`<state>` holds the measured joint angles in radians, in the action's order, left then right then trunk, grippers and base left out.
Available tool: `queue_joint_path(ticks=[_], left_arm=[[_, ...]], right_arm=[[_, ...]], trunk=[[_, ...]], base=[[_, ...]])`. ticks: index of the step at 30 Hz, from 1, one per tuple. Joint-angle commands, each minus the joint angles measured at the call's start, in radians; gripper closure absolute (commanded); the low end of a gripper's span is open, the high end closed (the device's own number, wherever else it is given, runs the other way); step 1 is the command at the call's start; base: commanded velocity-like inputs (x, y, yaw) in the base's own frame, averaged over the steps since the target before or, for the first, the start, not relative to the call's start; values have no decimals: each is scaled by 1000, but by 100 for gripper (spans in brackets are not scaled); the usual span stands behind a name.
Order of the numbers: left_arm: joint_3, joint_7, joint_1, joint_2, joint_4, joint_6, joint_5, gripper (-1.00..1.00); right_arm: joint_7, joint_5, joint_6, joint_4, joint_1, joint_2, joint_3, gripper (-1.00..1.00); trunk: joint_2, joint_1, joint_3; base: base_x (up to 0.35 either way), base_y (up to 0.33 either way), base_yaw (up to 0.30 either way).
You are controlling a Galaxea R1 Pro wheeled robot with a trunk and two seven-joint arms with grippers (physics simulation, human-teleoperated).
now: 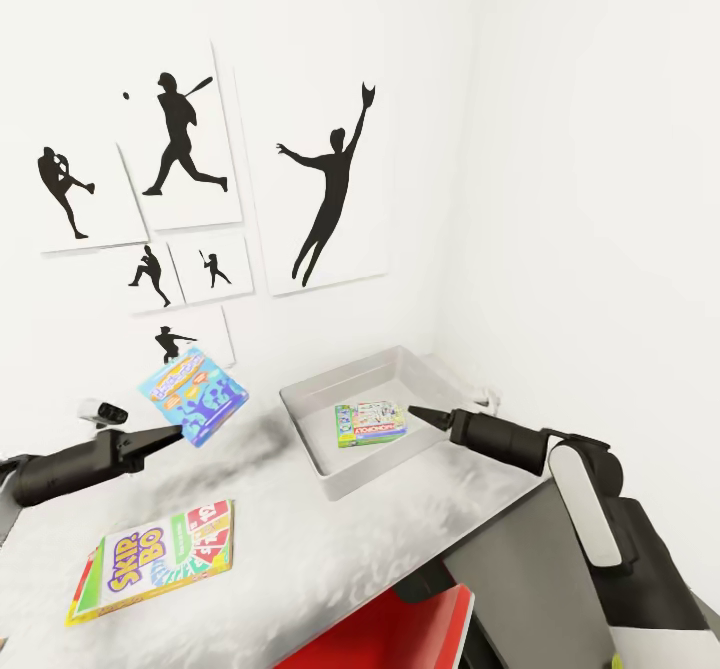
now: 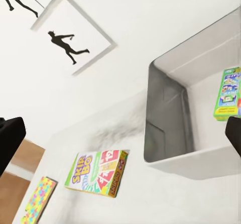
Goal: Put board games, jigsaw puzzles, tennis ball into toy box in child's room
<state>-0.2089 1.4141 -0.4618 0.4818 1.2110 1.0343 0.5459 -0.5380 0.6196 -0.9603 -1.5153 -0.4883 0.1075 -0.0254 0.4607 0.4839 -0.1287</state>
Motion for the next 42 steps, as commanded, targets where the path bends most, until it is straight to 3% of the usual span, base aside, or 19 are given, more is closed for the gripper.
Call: queue_joint_path(ticks=[1, 3, 5, 9, 12, 14, 15, 17, 20, 22, 25, 31, 42], left_arm=[[4, -12, -18, -13, -1, 12, 1, 100], [28, -55, -70, -55, -18, 13, 1, 100], [80, -120, -129, -107, -76, 13, 1, 100], [144, -224, -229, -173, -194, 12, 2, 100], [161, -290, -295, -232, -258, 11, 1, 100], [169, -369, -353, -299, -312, 12, 0, 100], [171, -391, -367, -315, -324, 12, 0, 100], [173, -496, -417, -371, -383, 11, 0, 100], [173, -617, -466, -419, -461, 8, 1, 100], [173, -736, -509, -466, -544, 5, 1, 100], [173, -831, -533, -498, -603, 2, 0, 100], [175, -902, -543, -530, -636, -3, -5, 100], [175, -990, -544, -527, -646, -10, -7, 100]], right_arm=[[-7, -4, -5, 0, -1, 2, -5, -100], [-9, -3, -6, 0, -1, 9, -14, -100], [-10, -3, -7, 0, -1, 22, -20, -100], [-11, -3, -7, 0, 0, 35, -24, -100], [-11, -3, -7, 0, 0, 43, -25, -100], [-11, -3, -6, 0, 0, 49, -25, -100], [-11, -3, -6, 0, 1, 50, -25, -100], [-12, -3, -6, 0, 19, 56, -26, -100], [-12, -3, -5, -1, 45, 59, -43, -100], [-13, -2, -6, -1, 59, 59, -89, -100], [-25, -3, -6, -2, 67, 59, -129, -100], [-58, -4, -4, -2, 73, 57, -146, -100], [-65, -5, -3, -2, 75, 55, -149, -100]], trunk=[[2, 0, -2], [2, 0, -2], [2, 0, -2], [2, 0, -2], [2, 0, -2], [2, 0, -2], [2, 0, -2], [2, 0, -2], [2, 0, -2], [2, 0, -2], [2, 0, -2], [2, 0, -2], [2, 0, -5]], base=[[0, 0, 0], [0, 0, 0], [0, 0, 0], [0, 0, 0], [0, 0, 0], [0, 0, 0], [0, 0, 0], [0, 0, 0], [0, 0, 0], [0, 0, 0], [0, 0, 0], [0, 0, 0], [0, 0, 0]])
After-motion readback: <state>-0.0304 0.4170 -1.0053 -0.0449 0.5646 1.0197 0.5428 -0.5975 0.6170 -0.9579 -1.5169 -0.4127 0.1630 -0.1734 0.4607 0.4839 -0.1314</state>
